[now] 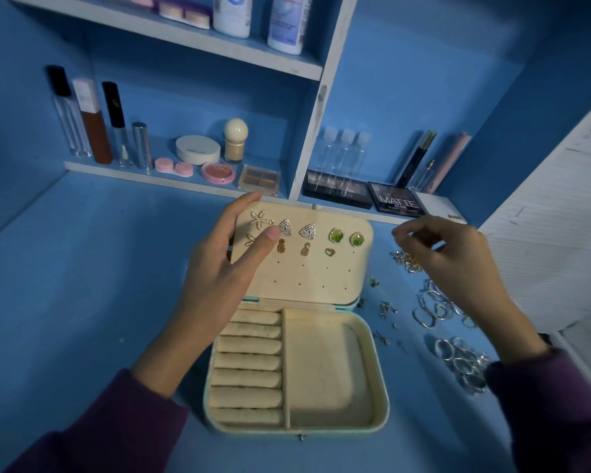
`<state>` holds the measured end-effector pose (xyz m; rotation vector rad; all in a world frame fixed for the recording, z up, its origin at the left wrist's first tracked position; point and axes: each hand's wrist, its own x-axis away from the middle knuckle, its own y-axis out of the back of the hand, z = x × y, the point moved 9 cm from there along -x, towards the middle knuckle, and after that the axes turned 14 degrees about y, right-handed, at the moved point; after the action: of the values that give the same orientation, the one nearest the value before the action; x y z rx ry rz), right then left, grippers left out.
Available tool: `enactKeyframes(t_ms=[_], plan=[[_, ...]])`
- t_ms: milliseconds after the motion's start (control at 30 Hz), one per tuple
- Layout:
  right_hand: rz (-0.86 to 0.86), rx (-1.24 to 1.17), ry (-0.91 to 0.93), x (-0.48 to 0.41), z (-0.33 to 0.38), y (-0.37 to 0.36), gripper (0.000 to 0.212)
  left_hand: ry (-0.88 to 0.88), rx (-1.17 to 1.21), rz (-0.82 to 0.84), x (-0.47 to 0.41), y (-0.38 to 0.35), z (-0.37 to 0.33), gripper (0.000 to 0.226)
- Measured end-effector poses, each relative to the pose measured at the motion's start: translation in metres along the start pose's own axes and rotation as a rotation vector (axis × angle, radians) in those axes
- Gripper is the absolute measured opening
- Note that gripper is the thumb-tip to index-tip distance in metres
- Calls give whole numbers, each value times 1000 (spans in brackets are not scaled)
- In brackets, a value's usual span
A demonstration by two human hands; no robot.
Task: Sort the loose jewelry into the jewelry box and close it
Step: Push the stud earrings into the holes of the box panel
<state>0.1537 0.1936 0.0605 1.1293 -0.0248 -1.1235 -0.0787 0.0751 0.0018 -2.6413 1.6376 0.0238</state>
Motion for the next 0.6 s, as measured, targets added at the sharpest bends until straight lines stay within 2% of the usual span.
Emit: enactKeyframes(t_ms=[133,200,600], plan=[[285,56,11,-3,-29,-23,20,-4,-11,-4,0,0,0,41],[365,75,55,-1,-37,-34,26,-4,-16,-5,0,0,-1,40],[469,134,219,-3,-47,-57,20,2,-14,-15,-1,1,1,39]])
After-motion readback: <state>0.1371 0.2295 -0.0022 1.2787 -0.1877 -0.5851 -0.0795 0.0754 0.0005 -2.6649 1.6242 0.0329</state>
